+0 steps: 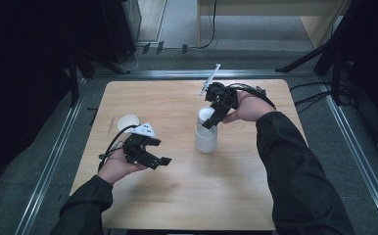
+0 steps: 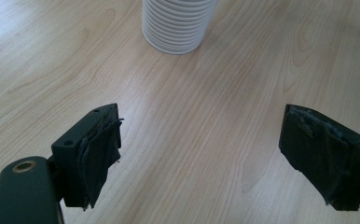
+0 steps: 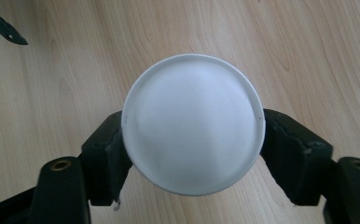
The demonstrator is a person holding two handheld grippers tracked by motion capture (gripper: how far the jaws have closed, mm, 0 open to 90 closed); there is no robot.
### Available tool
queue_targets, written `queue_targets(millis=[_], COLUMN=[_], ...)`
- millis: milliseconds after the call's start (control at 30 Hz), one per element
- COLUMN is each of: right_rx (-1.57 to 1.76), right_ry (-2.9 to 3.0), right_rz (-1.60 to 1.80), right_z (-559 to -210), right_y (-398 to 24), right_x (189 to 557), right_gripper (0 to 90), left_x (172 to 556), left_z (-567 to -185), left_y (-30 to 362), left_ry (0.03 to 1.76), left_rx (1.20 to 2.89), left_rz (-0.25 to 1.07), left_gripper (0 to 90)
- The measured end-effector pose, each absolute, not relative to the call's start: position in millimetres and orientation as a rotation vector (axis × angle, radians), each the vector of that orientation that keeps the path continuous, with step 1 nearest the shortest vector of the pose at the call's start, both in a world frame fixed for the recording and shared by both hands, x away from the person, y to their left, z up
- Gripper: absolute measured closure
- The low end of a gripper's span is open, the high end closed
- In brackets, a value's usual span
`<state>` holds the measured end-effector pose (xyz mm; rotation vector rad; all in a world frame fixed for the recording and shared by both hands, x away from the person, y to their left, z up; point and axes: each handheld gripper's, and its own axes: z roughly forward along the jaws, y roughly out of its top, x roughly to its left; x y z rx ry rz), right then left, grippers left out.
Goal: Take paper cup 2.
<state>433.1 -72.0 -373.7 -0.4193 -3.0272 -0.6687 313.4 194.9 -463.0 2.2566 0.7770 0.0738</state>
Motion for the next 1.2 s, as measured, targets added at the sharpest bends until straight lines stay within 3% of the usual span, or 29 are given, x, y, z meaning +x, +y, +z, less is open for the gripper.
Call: queue_targets(millis=[1200], right_rx=[-0.420], right_ry=[-3.042], right_rz=[-0.650], right_z=[-358.0], right_y=[-68.3], right_x=[430.4], right_gripper=[34.3], left_x=[313.9], left_z=[-466.4], left_y=[192.5], left_ry=[0.769], left_rx=[2.277], left_rz=[0.062], left_gripper=[13.0])
